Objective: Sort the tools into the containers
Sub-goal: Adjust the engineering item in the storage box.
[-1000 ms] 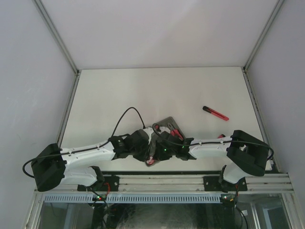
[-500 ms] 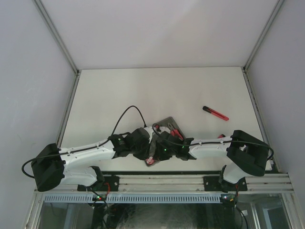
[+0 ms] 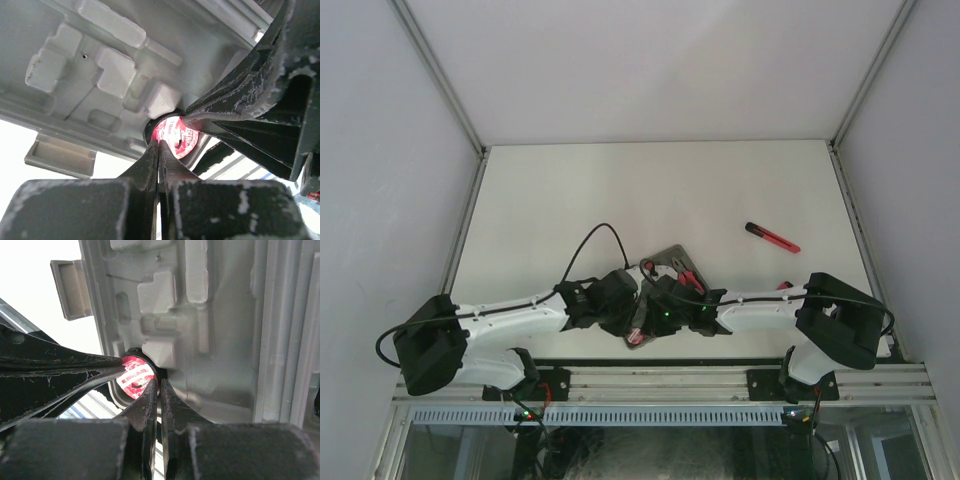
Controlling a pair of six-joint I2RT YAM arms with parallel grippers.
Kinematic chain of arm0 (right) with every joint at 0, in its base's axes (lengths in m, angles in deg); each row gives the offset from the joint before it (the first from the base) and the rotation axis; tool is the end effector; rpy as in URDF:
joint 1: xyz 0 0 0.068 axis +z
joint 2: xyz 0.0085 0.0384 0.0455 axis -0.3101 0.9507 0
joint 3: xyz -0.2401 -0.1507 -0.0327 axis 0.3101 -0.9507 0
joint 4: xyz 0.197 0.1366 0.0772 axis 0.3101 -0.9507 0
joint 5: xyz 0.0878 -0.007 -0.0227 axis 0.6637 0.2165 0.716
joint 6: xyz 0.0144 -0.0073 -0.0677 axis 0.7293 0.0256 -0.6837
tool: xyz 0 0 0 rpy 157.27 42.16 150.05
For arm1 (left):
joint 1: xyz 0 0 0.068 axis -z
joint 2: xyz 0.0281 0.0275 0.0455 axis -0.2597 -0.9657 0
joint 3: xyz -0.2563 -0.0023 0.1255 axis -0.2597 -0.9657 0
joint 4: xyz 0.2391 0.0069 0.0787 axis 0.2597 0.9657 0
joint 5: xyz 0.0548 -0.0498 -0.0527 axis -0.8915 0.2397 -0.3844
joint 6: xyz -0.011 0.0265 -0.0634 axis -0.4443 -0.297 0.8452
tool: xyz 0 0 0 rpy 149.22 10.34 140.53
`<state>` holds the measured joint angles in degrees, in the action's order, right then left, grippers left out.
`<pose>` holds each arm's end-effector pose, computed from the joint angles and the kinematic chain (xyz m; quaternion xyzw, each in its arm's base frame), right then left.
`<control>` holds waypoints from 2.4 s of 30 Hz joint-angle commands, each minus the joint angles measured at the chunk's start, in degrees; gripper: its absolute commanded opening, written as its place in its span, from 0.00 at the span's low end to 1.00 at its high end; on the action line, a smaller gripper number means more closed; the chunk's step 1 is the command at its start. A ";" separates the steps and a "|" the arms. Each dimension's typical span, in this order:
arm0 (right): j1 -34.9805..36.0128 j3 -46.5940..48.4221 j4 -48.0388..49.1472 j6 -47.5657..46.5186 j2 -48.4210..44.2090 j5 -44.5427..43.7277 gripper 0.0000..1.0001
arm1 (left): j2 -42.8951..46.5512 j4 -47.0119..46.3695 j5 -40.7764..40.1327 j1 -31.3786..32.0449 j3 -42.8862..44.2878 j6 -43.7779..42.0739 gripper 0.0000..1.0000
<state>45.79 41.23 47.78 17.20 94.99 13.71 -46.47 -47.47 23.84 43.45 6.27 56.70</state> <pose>0.1273 0.2638 0.1503 -0.1078 0.9341 0.2962 0.1675 0.1209 -0.1977 0.1780 0.2354 0.9371 -0.1811 0.1834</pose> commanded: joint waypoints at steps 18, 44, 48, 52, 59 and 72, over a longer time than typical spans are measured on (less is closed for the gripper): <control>0.32 -0.03 -0.56 -0.02 0.89 -0.70 0.01 | 0.27 -2.45 -0.19 0.21 -3.77 -0.36 0.00; 0.48 -0.01 -0.32 0.33 1.18 -0.66 0.01 | 4.82 -4.32 -0.22 -0.67 -4.86 1.60 0.03; 0.48 -0.01 -0.49 0.20 1.09 -0.73 0.01 | 3.74 -5.23 0.40 -0.69 -5.44 1.74 0.02; 0.48 -0.01 -0.59 0.15 1.18 -0.84 0.01 | 2.86 -5.55 0.70 -0.67 -5.41 1.67 0.02; 0.61 -0.02 -0.66 0.24 1.18 -0.92 0.01 | 1.11 -5.01 1.00 -0.67 -5.59 1.58 0.00; 0.67 -0.09 -0.87 0.32 0.92 -1.17 0.01 | -0.30 -2.09 0.23 -0.67 -5.48 1.02 0.00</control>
<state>45.86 41.23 48.11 17.40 95.19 13.66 -43.87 -51.52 23.90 42.88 1.86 57.47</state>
